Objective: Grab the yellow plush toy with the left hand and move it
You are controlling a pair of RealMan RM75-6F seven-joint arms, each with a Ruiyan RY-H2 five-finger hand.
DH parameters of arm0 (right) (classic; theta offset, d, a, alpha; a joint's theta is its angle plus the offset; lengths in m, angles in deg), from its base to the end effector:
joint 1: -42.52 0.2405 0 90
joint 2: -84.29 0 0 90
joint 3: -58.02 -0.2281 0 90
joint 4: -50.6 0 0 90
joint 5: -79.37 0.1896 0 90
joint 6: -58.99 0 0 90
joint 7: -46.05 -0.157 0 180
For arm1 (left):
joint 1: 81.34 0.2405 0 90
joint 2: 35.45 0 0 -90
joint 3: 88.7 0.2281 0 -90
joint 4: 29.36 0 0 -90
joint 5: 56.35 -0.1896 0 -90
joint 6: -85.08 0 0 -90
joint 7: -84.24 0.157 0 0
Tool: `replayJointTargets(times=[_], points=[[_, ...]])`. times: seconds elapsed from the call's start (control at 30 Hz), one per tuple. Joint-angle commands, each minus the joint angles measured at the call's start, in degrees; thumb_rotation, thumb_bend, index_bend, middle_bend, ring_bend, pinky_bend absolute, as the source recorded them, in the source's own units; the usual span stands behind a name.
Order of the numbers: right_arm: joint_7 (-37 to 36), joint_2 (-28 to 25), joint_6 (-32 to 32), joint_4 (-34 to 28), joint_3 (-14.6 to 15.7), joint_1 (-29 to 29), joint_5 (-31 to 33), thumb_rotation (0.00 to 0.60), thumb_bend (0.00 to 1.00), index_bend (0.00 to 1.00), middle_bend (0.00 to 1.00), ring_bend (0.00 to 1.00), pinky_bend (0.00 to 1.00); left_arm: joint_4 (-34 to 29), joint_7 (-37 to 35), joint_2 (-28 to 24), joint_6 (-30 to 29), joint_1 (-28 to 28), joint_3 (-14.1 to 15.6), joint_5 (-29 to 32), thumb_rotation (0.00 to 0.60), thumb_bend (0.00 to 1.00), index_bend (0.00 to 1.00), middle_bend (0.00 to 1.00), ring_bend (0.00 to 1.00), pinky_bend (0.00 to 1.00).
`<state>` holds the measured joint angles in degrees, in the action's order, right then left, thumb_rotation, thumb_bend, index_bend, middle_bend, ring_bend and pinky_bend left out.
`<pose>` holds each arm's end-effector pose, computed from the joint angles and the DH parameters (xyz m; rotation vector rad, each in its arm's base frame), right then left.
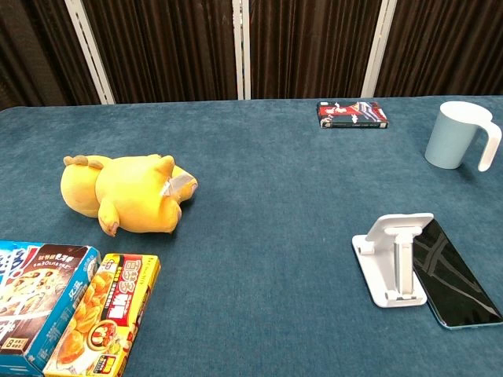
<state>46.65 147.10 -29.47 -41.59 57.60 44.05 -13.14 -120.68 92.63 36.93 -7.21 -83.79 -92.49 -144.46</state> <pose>-0.2737 -0.1656 0.1672 1.4516 -0.8558 0.9056 -0.2631 0.1800 0.1453 -1.3089 -0.8007 -0.9557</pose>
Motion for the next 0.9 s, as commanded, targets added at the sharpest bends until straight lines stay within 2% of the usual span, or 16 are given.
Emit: replayJointTargets(times=[0.03,0.73,0.8,0.9], points=[[0.0,0.0,0.0,0.0,0.0,0.0,0.0,0.6,0.16,0.0,0.0,0.0,0.0,0.0,0.0,0.0,0.0,0.0,0.0,0.0,0.6,0.24,0.0,0.0,0.0,0.0],[1.0,0.3,0.3,-0.1,0.1,0.1,-0.1,0.6,0.16,0.0,0.0,0.0,0.0,-0.1,-0.1,-0.1,1.4,-0.7,0.1,0.1,0.6,0.26,0.0,0.0,0.0,0.0],[1.0,0.3,0.1,-0.1,0.2,0.0,-0.4,0.6,0.16,0.0,0.0,0.0,0.0,-0.2,0.0,-0.2,1.6,-0.9,0.1,0.0,0.6,0.33,0.0,0.0,0.0,0.0],[1.1,0.4,0.1,-0.1,0.3,0.0,-0.5,0.6,0.16,0.0,0.0,0.0,0.0,-0.3,0.1,-0.4,2.4,-1.5,0.2,-0.4,0.6,0.65,0.0,0.0,0.0,0.0]])
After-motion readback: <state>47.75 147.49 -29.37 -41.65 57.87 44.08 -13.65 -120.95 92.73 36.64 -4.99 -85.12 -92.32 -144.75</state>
